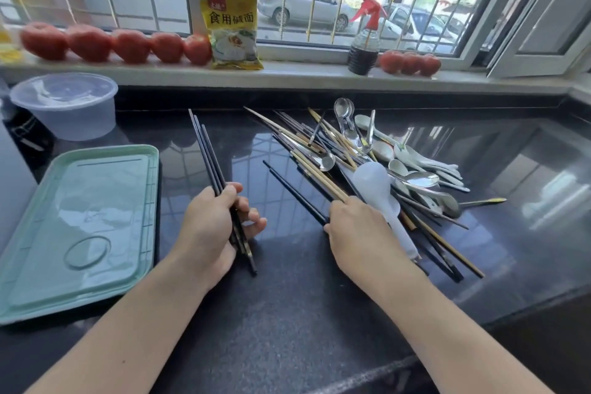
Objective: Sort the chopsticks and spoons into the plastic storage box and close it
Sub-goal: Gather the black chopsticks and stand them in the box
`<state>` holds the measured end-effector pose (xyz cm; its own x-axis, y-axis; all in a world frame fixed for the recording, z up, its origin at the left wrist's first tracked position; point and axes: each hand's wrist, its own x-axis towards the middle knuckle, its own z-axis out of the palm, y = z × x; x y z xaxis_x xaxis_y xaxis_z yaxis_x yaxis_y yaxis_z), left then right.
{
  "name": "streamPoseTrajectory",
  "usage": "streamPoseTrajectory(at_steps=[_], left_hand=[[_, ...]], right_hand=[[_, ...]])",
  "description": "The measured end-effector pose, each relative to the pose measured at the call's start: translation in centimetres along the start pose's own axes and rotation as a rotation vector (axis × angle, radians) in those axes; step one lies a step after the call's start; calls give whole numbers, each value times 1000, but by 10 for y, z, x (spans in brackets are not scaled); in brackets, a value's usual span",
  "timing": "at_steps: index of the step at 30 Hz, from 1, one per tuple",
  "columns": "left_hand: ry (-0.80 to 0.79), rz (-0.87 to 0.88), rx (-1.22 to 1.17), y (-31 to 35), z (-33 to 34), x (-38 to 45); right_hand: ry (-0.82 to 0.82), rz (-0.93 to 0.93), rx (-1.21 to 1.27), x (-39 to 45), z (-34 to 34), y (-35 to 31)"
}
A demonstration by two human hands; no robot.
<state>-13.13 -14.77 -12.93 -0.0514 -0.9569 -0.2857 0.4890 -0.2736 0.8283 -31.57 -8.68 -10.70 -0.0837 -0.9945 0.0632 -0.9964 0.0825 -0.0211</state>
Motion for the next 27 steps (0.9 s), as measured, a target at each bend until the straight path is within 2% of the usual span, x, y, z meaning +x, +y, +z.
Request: streamPoseTrajectory(at_steps=[4, 9, 11, 14, 17, 19, 21, 24, 27], left_hand=[[68, 32, -18, 0, 4, -2], [124, 21, -25, 2, -1, -5], [110, -4, -47, 2, -3, -5], [76, -30, -97, 1, -4, -2], [10, -82, -208, -1, -2, -2], [-42, -135, -307, -1, -4, -3], [-54, -172, -377, 1, -4, -4], [-64, -166, -451, 5, 0, -7], [-91, -149, -416, 5, 2, -5]], right_hand=[[-117, -66, 8, 20, -11, -32], [-121, -152, -166, 36, -2, -55], [-126, -130, -48, 39, -1, -59], [-98, -83, 275, 35, -4, -63], [-42, -157, 524, 17, 3, -84], [-62, -211, 531, 7, 7, -98], [-47, -185, 531, 8, 9, -103], [-16, -113, 706, 13, 0, -102], [-45, -33, 864, 16, -6, -100]])
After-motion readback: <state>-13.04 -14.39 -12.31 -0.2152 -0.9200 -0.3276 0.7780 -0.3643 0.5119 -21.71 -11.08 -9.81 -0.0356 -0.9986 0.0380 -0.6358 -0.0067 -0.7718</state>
